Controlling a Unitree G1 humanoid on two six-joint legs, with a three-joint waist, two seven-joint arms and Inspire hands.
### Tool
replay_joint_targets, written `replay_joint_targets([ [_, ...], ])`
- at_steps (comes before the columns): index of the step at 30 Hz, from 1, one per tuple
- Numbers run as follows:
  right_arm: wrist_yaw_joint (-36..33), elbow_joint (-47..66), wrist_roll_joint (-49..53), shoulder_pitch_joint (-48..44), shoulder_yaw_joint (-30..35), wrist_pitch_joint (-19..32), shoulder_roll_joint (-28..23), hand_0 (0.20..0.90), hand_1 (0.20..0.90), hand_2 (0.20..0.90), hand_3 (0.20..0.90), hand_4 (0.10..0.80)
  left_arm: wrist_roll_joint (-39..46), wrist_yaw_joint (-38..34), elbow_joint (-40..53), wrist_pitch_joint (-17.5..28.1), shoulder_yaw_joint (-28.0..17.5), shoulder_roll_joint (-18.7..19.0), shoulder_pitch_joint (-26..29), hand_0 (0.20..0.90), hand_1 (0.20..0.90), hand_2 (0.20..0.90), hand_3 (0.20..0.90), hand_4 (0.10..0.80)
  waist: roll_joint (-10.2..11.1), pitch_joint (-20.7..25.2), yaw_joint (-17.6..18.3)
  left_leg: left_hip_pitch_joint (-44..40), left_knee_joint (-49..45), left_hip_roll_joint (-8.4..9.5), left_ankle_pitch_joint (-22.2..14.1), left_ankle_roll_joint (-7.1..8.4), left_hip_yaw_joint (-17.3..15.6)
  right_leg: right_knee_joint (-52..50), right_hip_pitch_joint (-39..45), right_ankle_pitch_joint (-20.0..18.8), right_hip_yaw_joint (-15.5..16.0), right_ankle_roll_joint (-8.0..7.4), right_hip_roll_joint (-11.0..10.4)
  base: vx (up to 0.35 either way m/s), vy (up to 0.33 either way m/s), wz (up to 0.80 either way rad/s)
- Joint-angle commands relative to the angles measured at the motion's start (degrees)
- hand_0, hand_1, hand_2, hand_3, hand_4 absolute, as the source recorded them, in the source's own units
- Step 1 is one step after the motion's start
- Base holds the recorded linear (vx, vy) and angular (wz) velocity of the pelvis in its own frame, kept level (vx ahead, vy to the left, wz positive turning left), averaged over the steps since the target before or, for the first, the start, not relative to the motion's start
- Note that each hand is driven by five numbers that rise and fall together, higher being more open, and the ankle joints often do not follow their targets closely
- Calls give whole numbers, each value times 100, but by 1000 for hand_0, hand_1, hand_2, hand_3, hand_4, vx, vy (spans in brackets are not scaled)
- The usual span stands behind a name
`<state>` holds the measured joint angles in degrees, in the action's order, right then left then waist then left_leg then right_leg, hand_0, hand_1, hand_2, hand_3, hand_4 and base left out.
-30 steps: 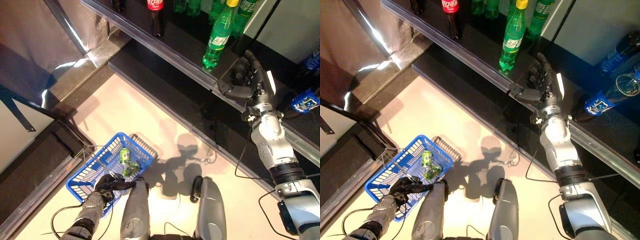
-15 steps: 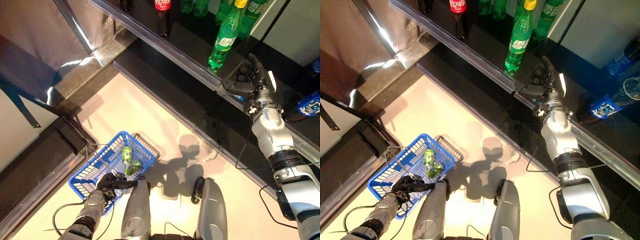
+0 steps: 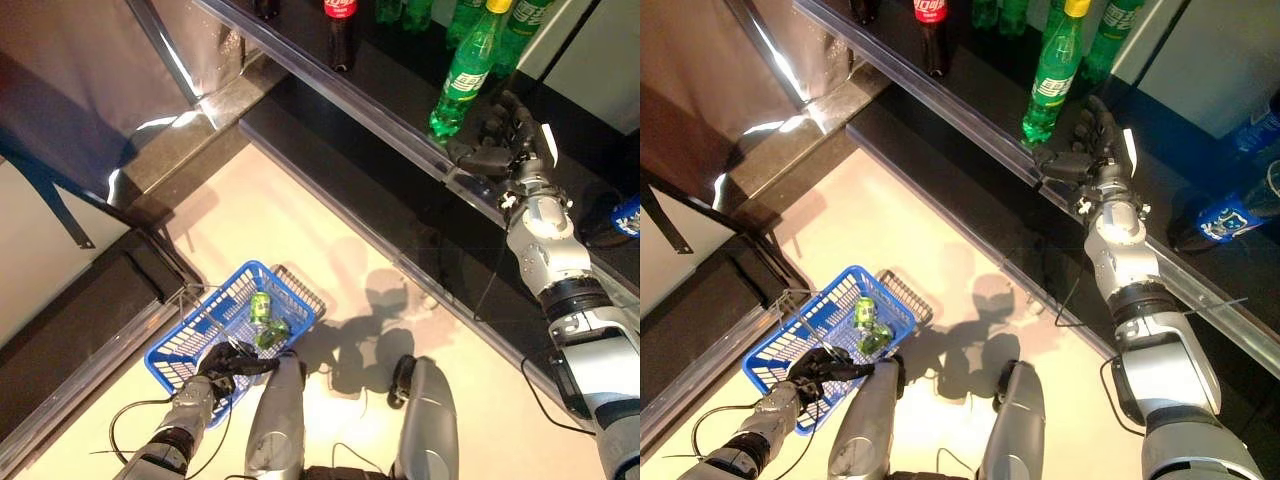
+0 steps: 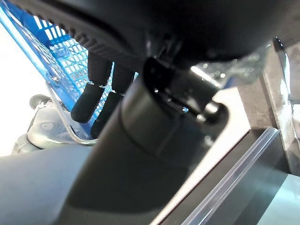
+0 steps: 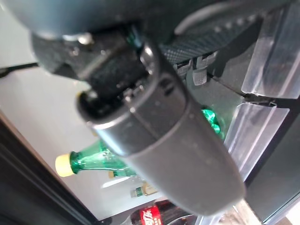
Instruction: Pick up the drink and place into the basket.
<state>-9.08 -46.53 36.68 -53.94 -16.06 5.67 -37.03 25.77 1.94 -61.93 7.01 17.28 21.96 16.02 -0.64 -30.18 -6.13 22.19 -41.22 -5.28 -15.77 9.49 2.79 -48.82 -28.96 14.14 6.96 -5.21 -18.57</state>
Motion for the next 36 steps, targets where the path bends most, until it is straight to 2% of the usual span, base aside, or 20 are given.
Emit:
replay_joint_targets([
  [1, -114, 120, 182, -766, 46, 518, -498, 900, 900, 900, 900, 800, -122, 282, 324, 217, 364, 356, -467, 300, 300, 300, 200, 100, 23, 361, -161, 102, -95, -134, 75, -198, 258, 614, 237, -470, -410, -332, -13, -6, 1, 4],
  [7, -233, 299, 519, -642, 211, 991, -409, 900, 900, 900, 900, 800, -106, 350, 284, 278, 350, 340, -453, 300, 300, 300, 200, 100, 41, 391, -128, -4, 101, -155, 134, -208, 218, 799, 326, -518, -417, -338, 23, -2, 1, 1],
  [9, -261, 497, 333, -470, 370, 1134, -336, 900, 900, 900, 900, 800, -72, 338, 293, 294, 325, 325, -469, 300, 300, 300, 200, 100, 50, 411, -93, -53, 202, -176, 175, -203, 194, 891, 368, -552, -426, -348, 45, 0, 0, 0],
  [12, -510, 1451, -443, 68, 497, 1214, -245, 900, 900, 900, 900, 800, -102, 343, 350, 262, 218, 302, -494, 300, 300, 300, 200, 100, 106, 472, 14, -210, 519, -225, 313, -207, 123, 1214, 504, -682, -440, -358, 82, -3, 6, -4],
  [18, -563, 2461, -847, 908, 723, 1159, -163, 900, 900, 900, 900, 800, -131, 330, 320, 290, 48, 270, -606, 300, 300, 300, 200, 100, 189, 631, 158, -587, 1176, -300, 583, -221, -13, 1920, 868, -915, -363, -344, 148, 17, 0, -5],
  [21, -397, 3435, -971, 1974, 1049, 1205, 63, 900, 900, 900, 900, 800, -309, 349, 233, 455, -270, 148, -826, 300, 300, 300, 200, 100, 301, 968, 326, -1150, 2119, -305, 1005, -259, -214, 3103, 1554, -1281, -191, -326, 232, 37, -14, -11],
  [24, -228, 3802, -1012, 2542, 1216, 1239, 204, 900, 900, 900, 900, 800, -489, 396, 234, 496, -463, 89, -948, 300, 300, 300, 200, 100, 335, 1244, 396, -1524, 2709, -293, 1232, -278, -349, 3722, 2022, -1452, -70, -354, 301, 46, -21, -16],
  [28, -41, 4009, -1027, 2985, 1375, 1290, 298, 900, 900, 900, 900, 800, -610, 439, 216, 537, -585, 60, -1066, 300, 300, 300, 200, 100, 336, 1456, 436, -1822, 3138, -313, 1359, -271, -485, 4123, 2353, -1545, 0, -395, 342, 60, -6, -9],
  [32, 391, 4469, -1016, 3888, 1647, 1226, 424, 900, 900, 900, 900, 800, -888, 502, 228, 508, -832, -21, -1324, 300, 300, 300, 200, 100, 323, 1905, 490, -2268, 3811, -410, 1586, -241, -762, 4660, 2768, -1709, 105, -482, 398, 89, 6, -7],
  [36, 640, 4542, -1131, 4312, 1662, 1254, 538, 900, 900, 900, 900, 800, -998, 508, 211, 531, -937, -83, -1425, 300, 300, 300, 200, 100, 321, 2054, 519, -2419, 4048, -448, 1649, -233, -878, 4835, 2882, -1766, 131, -528, 402, 10, 13, -9],
])
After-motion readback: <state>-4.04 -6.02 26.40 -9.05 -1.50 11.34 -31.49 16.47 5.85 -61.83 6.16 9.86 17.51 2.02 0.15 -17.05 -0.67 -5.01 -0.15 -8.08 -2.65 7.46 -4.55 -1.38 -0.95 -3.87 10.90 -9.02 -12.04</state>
